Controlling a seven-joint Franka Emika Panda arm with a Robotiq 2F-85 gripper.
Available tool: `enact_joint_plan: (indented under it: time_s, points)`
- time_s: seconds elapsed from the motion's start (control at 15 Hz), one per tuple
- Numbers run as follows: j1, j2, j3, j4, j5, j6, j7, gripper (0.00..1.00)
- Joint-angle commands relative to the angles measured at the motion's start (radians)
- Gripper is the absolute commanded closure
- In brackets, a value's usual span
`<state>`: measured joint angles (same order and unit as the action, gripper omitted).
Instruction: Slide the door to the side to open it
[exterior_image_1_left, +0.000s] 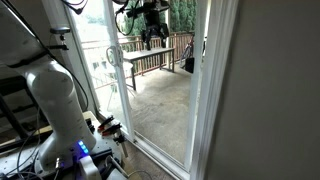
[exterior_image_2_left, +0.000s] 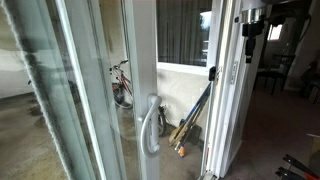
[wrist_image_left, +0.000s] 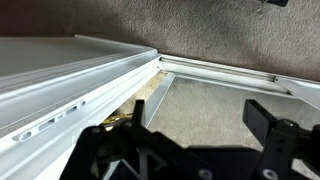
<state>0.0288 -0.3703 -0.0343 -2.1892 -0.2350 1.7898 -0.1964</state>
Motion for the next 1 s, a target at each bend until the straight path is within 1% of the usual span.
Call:
enact_joint_plan:
  time_s: [0.0, 0.4, 0.47, 0.53, 0.67, 0.73, 0.93]
  points:
    - [-0.006, 0.001, 0.004, 0.001, -0.003, 0.013, -0.002, 0.0]
    - [-0.007, 0.001, 0.003, 0.001, -0.004, 0.02, -0.002, 0.0]
    - [-0.003, -0.037, -0.001, -0.038, -0.006, 0.073, -0.015, 0.0]
    - [0.0, -0.051, -0.005, -0.06, -0.006, 0.105, -0.029, 0.0]
    - [-0.006, -0.077, -0.012, -0.135, -0.028, 0.221, -0.035, 0.0]
    - [-0.012, -0.081, -0.018, -0.185, -0.044, 0.302, -0.037, 0.0]
    - [-0.032, -0.068, -0.038, -0.279, -0.068, 0.464, -0.033, 0.0]
